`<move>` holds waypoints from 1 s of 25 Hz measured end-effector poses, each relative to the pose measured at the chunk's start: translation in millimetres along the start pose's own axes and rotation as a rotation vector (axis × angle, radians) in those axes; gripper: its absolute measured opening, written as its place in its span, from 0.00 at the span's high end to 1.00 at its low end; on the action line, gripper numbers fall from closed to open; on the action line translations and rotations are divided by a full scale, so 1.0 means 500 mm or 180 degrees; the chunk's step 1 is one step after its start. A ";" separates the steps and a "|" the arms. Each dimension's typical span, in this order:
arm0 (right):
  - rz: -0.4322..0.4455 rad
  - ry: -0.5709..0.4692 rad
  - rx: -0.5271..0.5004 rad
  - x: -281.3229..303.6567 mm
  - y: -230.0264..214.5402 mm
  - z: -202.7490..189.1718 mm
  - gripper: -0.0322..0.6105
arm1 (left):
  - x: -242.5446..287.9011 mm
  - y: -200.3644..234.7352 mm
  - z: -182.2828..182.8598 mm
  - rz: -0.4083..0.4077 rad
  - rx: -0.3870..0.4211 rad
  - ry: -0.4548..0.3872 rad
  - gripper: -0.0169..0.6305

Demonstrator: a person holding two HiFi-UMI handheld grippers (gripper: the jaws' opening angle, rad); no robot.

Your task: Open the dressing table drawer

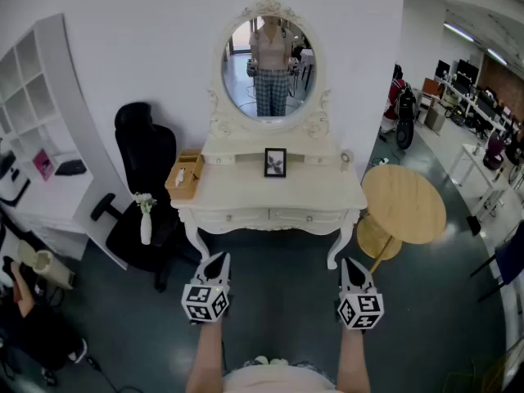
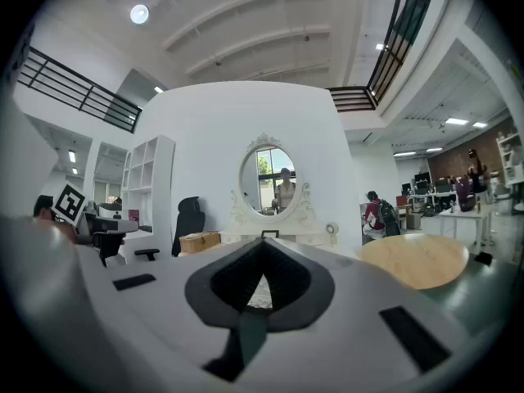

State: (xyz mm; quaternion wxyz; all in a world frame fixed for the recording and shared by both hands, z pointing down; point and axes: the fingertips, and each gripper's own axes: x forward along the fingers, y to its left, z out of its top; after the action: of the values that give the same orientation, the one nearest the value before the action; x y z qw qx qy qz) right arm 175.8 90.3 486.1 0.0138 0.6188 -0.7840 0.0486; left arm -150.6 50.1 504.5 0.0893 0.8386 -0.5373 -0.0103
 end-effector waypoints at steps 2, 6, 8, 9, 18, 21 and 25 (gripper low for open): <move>-0.0006 -0.0010 0.0005 -0.005 -0.001 -0.002 0.93 | -0.003 -0.006 -0.002 -0.0002 0.0025 0.0008 0.93; 0.0027 -0.0018 -0.0002 -0.009 0.003 -0.002 0.93 | -0.006 -0.014 -0.002 -0.0007 0.0047 0.0015 0.93; 0.0049 -0.0012 -0.0006 -0.009 0.005 -0.002 0.93 | -0.006 -0.015 -0.001 -0.0003 0.0046 0.0019 0.93; 0.0057 -0.0011 -0.0007 -0.009 0.006 -0.001 0.93 | -0.006 -0.015 -0.002 -0.0001 0.0043 0.0023 0.93; 0.0040 -0.0012 0.0052 -0.011 -0.002 -0.003 0.93 | -0.001 -0.025 -0.015 -0.0020 0.0005 0.0066 0.93; 0.0052 0.0014 0.0124 -0.007 -0.003 -0.011 0.93 | 0.000 -0.022 -0.020 -0.0007 -0.0012 0.0080 0.93; 0.0091 0.0002 0.0142 -0.006 0.003 -0.017 0.93 | 0.000 -0.014 -0.028 0.0009 -0.0039 0.0102 0.93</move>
State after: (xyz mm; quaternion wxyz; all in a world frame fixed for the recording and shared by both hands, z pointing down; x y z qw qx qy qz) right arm 174.6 94.4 494.0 -0.0004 0.6076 -0.7914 0.0665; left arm -142.6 55.1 517.4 0.1031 0.8373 -0.5369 0.0000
